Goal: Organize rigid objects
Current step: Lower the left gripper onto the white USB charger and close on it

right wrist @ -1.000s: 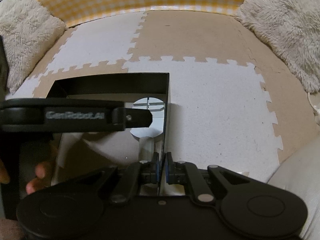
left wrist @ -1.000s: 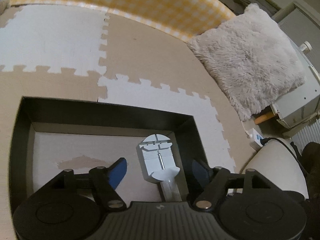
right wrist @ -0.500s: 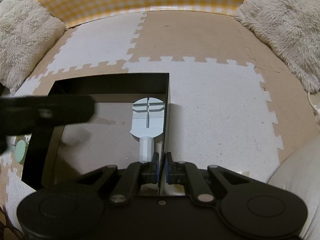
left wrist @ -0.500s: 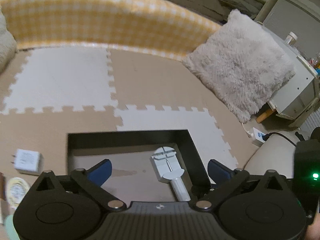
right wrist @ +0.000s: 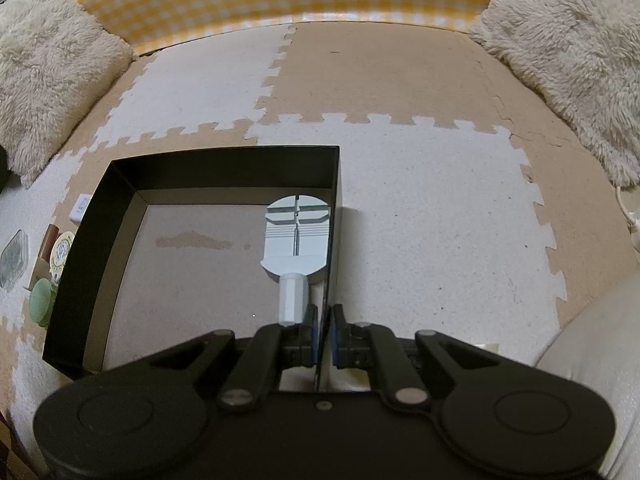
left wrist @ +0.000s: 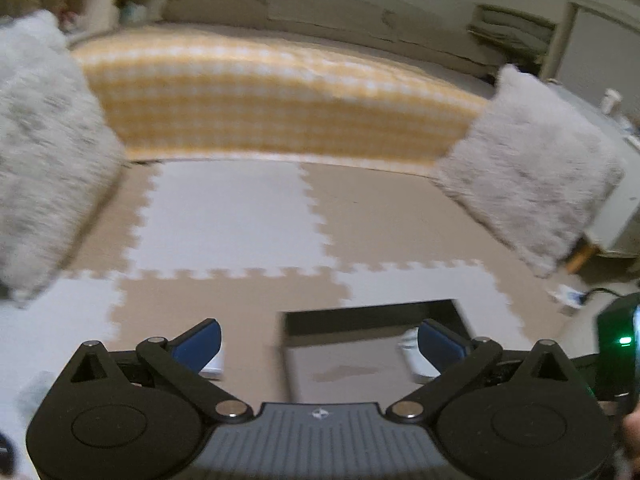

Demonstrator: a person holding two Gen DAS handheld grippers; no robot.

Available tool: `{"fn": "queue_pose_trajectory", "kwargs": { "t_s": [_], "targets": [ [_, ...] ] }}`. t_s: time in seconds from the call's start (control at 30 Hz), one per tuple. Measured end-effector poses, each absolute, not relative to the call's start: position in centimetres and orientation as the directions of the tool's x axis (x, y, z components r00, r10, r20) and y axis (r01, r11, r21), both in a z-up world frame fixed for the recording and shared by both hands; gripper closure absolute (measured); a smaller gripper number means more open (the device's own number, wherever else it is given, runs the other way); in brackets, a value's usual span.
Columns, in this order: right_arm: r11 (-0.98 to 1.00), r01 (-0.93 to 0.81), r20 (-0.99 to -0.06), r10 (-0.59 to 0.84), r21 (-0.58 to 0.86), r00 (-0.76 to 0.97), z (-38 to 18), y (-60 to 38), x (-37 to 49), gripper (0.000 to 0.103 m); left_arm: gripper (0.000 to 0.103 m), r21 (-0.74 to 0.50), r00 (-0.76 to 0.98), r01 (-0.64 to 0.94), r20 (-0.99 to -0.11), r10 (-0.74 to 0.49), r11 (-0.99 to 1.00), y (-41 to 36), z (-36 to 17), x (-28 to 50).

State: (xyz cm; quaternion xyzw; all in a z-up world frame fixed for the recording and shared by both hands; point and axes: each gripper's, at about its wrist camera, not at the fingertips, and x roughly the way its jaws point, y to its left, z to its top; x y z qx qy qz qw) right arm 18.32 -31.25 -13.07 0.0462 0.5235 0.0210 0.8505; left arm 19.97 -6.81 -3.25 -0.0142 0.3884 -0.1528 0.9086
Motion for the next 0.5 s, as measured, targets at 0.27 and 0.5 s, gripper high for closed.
{"fn": "queue_pose_trajectory", "kwargs": {
  "t_s": [0.27, 0.5],
  "targets": [
    [0.995, 0.01, -0.889, 0.084, 0.1, 0.451, -13.1, -31.3, 18.3, 0.096, 0.0, -0.042, 0.687, 0.189, -0.708, -0.162, 0.981, -2.4, -4.4, 21.1],
    [0.995, 0.005, -0.889, 0.084, 0.097, 0.449, -13.1, -31.3, 18.4, 0.096, 0.0, 0.057, 0.677, 0.09, -0.735, -0.019, 0.994, 0.1, -7.3, 23.5]
  ]
}}
